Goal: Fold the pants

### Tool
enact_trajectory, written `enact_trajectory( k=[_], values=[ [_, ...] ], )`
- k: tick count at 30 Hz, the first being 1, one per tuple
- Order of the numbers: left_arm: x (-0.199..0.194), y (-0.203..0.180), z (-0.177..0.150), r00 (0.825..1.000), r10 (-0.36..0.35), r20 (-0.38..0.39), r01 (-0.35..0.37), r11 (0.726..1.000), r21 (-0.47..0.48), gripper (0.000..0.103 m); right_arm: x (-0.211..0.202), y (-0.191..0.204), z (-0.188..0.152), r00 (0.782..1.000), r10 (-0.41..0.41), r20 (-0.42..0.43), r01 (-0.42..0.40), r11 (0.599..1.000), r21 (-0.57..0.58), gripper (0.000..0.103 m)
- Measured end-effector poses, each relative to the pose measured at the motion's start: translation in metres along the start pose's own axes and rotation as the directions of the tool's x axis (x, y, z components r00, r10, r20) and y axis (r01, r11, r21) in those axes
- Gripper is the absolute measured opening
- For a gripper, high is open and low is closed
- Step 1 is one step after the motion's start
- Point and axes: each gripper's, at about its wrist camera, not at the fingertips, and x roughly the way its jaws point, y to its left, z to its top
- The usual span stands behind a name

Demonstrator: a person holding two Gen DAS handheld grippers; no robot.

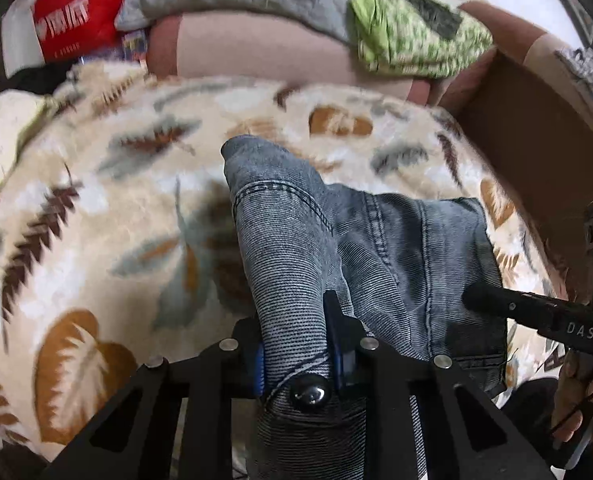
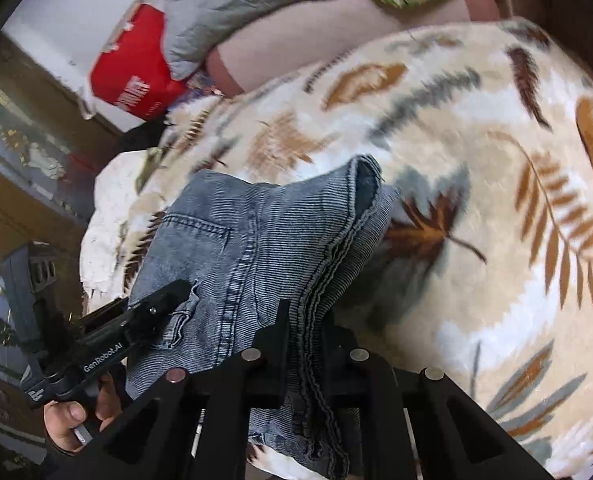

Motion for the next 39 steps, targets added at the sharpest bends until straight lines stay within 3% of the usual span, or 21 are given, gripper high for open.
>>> enact_trajectory(
  k=[4,15,29,32,34,37,39],
  values=[
    [-0.016,0.012,0.025,0.997,0.019,0.07,-0.019,1.0,-0.002,0.025,-0.008,0.022,0.021,0.999,0.028,0.043,-0.026,0.999,-0.037,0.013],
    [-0.003,0.053,0.085,0.988,0.058,0.14,-0.054,0.998,-0.03,0.026,0.021,0.069,0.095,0.997,0.027,0.077,-0.017,0.991,-0.129,0.013],
    [0.064,0.069,0.071,0.998,0.056,0.033,-0.054,0.997,-0.051,0.026,0.088,0.039,0.098,0.999,-0.036,-0.008,0.035,0.996,-0.081,0.013],
    [0.073,0.069,0.067,0.998,0.069,0.005,-0.069,0.997,-0.046,0.032,0.096,0.033,0.096,0.998,-0.056,-0.021,0.055,0.996,-0.075,0.014],
    [0.078,0.07,0.063,0.994,0.107,-0.021,-0.107,0.993,-0.042,0.05,0.105,0.026,0.092,0.994,-0.098,-0.05,0.095,0.993,-0.067,0.018],
    [0.074,0.076,0.059,0.988,0.156,-0.018,-0.157,0.985,-0.067,0.072,0.113,0.021,0.085,0.977,-0.203,-0.062,0.197,0.976,-0.096,0.031],
    [0.064,0.082,0.058,0.989,0.147,-0.027,-0.149,0.984,-0.096,0.072,0.113,0.021,0.08,0.962,-0.262,-0.073,0.253,0.96,-0.121,0.046]
  ],
)
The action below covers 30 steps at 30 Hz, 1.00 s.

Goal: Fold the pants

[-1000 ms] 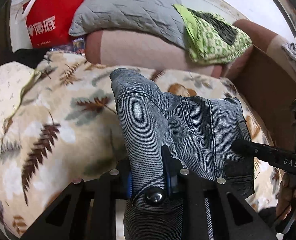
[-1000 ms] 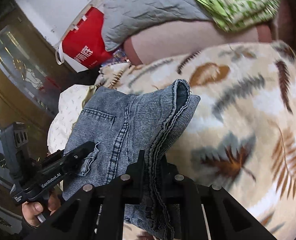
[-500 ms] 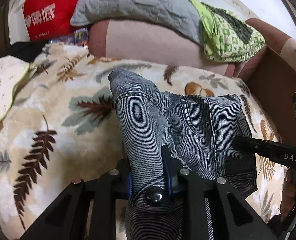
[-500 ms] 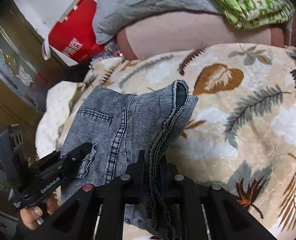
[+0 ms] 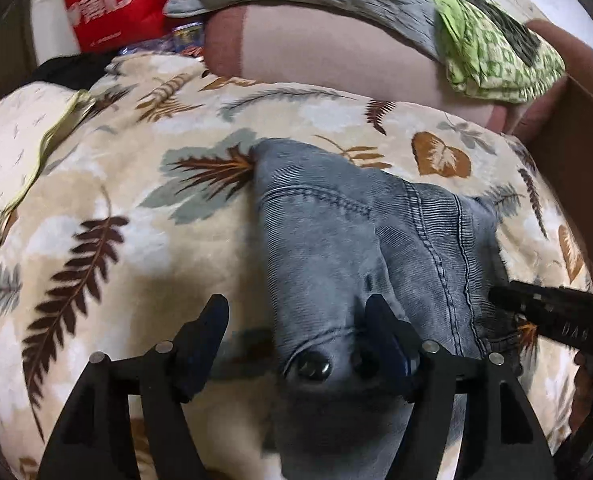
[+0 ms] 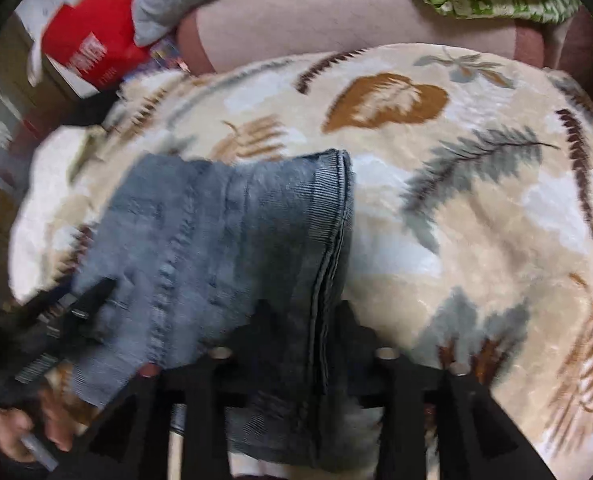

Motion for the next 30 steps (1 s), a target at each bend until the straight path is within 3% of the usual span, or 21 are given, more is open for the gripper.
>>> enact_trajectory(
  k=[4,7,9,11,12,14,16,19,22,24,26,28,30],
  values=[
    [-0.029,0.007,-0.004,0.998,0.027,0.054,-0.026,0.999,-0.022,0.072,-0.029,0.008,-0.008,0.996,-0.043,0.077,0.045,0.999,-0.029,0.051],
    [-0.038,0.006,-0.01,0.995,0.054,0.086,-0.053,0.998,-0.015,0.079,-0.05,0.019,-0.018,0.992,0.014,0.128,-0.01,0.999,-0.034,0.058],
    [-0.023,-0.001,-0.019,0.995,0.097,0.036,-0.099,0.995,0.032,0.079,-0.045,0.027,-0.027,0.994,0.036,0.103,-0.03,0.998,-0.058,0.06],
    [-0.005,-0.009,-0.028,0.988,0.152,-0.016,-0.15,0.984,0.098,0.081,-0.02,0.03,-0.038,1.0,-0.004,0.028,0.006,0.997,-0.072,0.06],
    [-0.002,-0.011,-0.032,0.986,0.169,-0.006,-0.167,0.979,0.117,0.081,-0.001,0.027,-0.045,0.998,-0.053,-0.038,0.049,0.995,-0.081,0.06],
    [-0.015,-0.01,-0.034,0.987,0.154,0.036,-0.157,0.981,0.111,0.08,-0.001,0.022,-0.047,0.999,-0.046,-0.029,0.044,0.996,-0.077,0.061],
    [-0.032,-0.007,-0.03,0.99,0.123,0.066,-0.128,0.989,0.078,0.08,-0.015,0.02,-0.038,0.999,-0.039,-0.02,0.038,0.997,-0.066,0.061],
    [-0.043,-0.003,-0.031,0.989,0.095,0.116,-0.101,0.994,0.05,0.081,-0.038,0.022,-0.011,0.997,-0.041,0.062,0.045,0.996,-0.071,0.061],
    [-0.015,-0.005,-0.036,0.992,0.123,0.016,-0.124,0.988,0.097,0.081,-0.041,0.024,0.026,0.991,-0.055,0.125,0.061,0.997,-0.047,0.064],
    [-0.012,-0.002,-0.041,0.992,0.12,0.031,-0.122,0.99,0.076,0.081,-0.027,0.026,0.047,0.98,-0.128,0.15,0.136,0.99,-0.044,0.064],
    [-0.011,0.001,-0.042,0.994,0.109,0.03,-0.11,0.992,0.057,0.081,-0.005,0.025,0.058,0.968,-0.212,0.137,0.219,0.975,-0.033,0.064],
    [-0.01,0.0,-0.041,0.994,0.104,0.027,-0.106,0.992,0.063,0.081,0.036,0.018,0.061,0.952,-0.306,0.02,0.307,0.951,-0.04,0.065],
    [-0.01,0.001,-0.041,0.995,0.099,0.025,-0.1,0.993,0.057,0.081,0.04,0.011,0.057,0.955,-0.295,0.014,0.295,0.955,-0.021,0.065]
  ],
)
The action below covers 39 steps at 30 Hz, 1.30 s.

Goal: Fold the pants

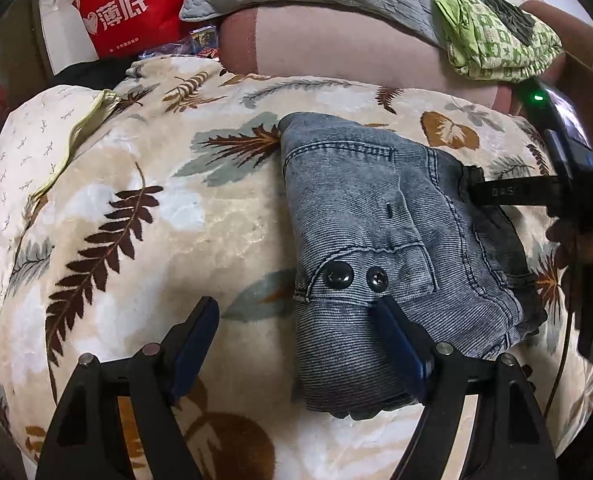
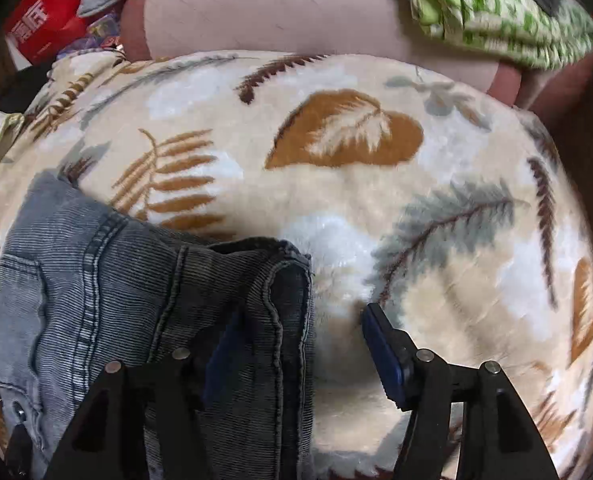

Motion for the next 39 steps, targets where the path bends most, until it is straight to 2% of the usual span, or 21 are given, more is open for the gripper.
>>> enact_trajectory(
  k=[5,8,11,13,15,17,19,21,23,26,29,33,39],
  values=[
    [0.001,0.005,0.001,1.0,-0.021,-0.009,0.02,0.999,-0.031,0.081,-0.059,-0.006,-0.023,0.99,0.101,0.096,-0.103,0.994,0.024,0.066],
    [0.0,0.004,0.001,1.0,-0.015,-0.012,0.015,0.999,-0.039,0.081,-0.085,0.001,-0.058,0.981,0.16,0.114,-0.16,0.987,-0.007,0.073],
    [-0.001,0.003,0.001,1.0,-0.007,-0.014,0.006,0.999,-0.045,0.081,-0.074,0.017,-0.094,0.988,0.141,0.057,-0.136,0.987,-0.084,0.074],
    [-0.003,0.003,0.0,1.0,-0.007,-0.026,0.006,0.999,-0.051,0.081,-0.055,0.019,-0.11,0.992,0.124,-0.002,-0.124,0.988,-0.089,0.074],
    [-0.014,0.003,-0.002,1.0,0.009,-0.01,-0.01,0.999,-0.053,0.081,-0.065,0.007,-0.112,0.988,0.156,0.018,-0.155,0.988,-0.018,0.074],
    [-0.026,0.003,-0.004,1.0,0.019,-0.003,-0.019,0.998,-0.058,0.081,-0.094,0.0,-0.114,0.978,0.19,0.081,-0.19,0.982,-0.01,0.074],
    [-0.039,0.004,-0.008,1.0,0.001,0.012,0.0,0.997,-0.074,0.081,-0.123,-0.005,-0.124,0.965,0.212,0.156,-0.213,0.977,-0.013,0.082],
    [-0.051,0.002,-0.015,1.0,0.001,0.03,0.002,0.997,-0.081,0.081,-0.139,-0.008,-0.138,0.952,0.236,0.194,-0.238,0.971,-0.014,0.103],
    [-0.063,-0.001,-0.025,0.999,-0.004,0.041,0.007,0.997,-0.074,0.085,-0.15,-0.006,-0.159,0.941,0.266,0.21,-0.266,0.964,-0.028,0.103],
    [-0.076,-0.005,-0.04,0.998,-0.011,0.064,0.016,0.998,-0.065,0.09,-0.153,0.0,-0.191,0.947,0.256,0.193,-0.252,0.967,-0.047,0.103],
    [-0.087,-0.009,-0.053,0.997,-0.016,0.081,0.02,0.998,-0.054,0.099,-0.155,0.0,-0.212,0.95,0.243,0.198,-0.236,0.97,-0.061,0.103],
    [-0.102,-0.017,-0.058,0.992,-0.045,0.118,0.049,0.998,-0.03,0.101,-0.166,-0.005,-0.217,0.95,0.21,0.232,-0.197,0.977,-0.077,0.103],
    [-0.12,-0.025,-0.053,0.988,-0.039,0.15,0.041,0.999,-0.013,0.103,-0.186,-0.01,-0.207,0.942,0.185,0.28,-0.161,0.981,-0.107,0.103]
  ],
)
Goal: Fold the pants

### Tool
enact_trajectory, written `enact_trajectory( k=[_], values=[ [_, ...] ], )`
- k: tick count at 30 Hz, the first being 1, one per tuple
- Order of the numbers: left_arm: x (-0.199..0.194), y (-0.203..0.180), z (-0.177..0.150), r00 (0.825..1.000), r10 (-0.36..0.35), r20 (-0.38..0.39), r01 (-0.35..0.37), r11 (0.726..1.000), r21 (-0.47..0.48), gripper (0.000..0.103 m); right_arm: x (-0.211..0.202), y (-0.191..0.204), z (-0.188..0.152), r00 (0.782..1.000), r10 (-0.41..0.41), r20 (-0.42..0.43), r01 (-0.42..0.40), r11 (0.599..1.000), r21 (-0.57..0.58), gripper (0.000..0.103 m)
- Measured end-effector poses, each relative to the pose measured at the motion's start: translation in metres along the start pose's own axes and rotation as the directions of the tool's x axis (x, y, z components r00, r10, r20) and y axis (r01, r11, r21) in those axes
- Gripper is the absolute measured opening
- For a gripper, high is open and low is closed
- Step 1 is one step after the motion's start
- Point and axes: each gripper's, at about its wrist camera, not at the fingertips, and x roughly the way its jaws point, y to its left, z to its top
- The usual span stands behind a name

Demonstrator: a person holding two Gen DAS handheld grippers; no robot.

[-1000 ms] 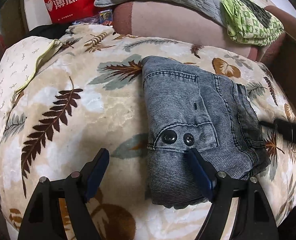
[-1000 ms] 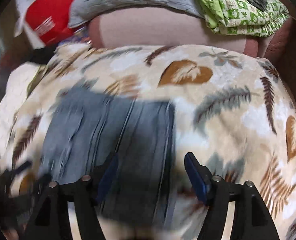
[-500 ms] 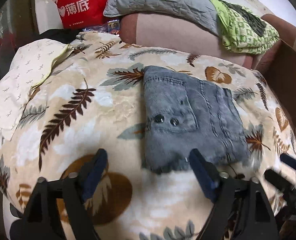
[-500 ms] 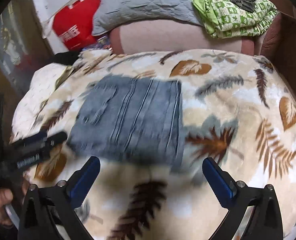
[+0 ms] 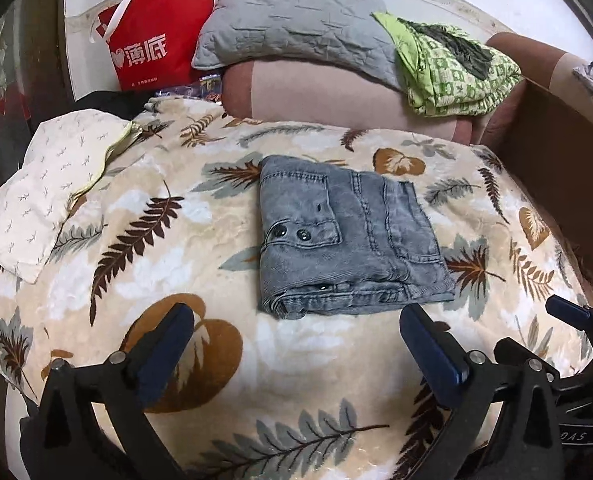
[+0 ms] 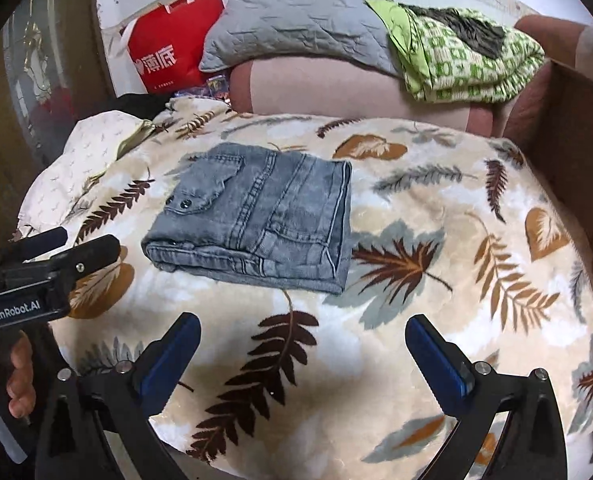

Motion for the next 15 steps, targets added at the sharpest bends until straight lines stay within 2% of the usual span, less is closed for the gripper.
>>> enact_trajectory(
  k=[7,11,15],
  values=[
    [-0.004,-0.003,0.006,0.999,0.03,0.014,-0.03,0.999,0.018,0.103,-0.004,0.007,0.005,1.0,-0.013,-0.007,0.013,0.999,-0.038,0.103],
    [0.0,0.001,0.012,1.0,-0.025,0.002,0.025,1.0,-0.009,0.103,-0.003,0.01,0.006,1.0,-0.016,-0.01,0.015,0.999,-0.043,0.103],
    [0.006,0.001,0.017,1.0,-0.011,0.005,0.011,1.0,-0.01,0.103,-0.002,0.011,0.009,1.0,-0.017,-0.013,0.017,0.999,-0.042,0.103]
  ],
)
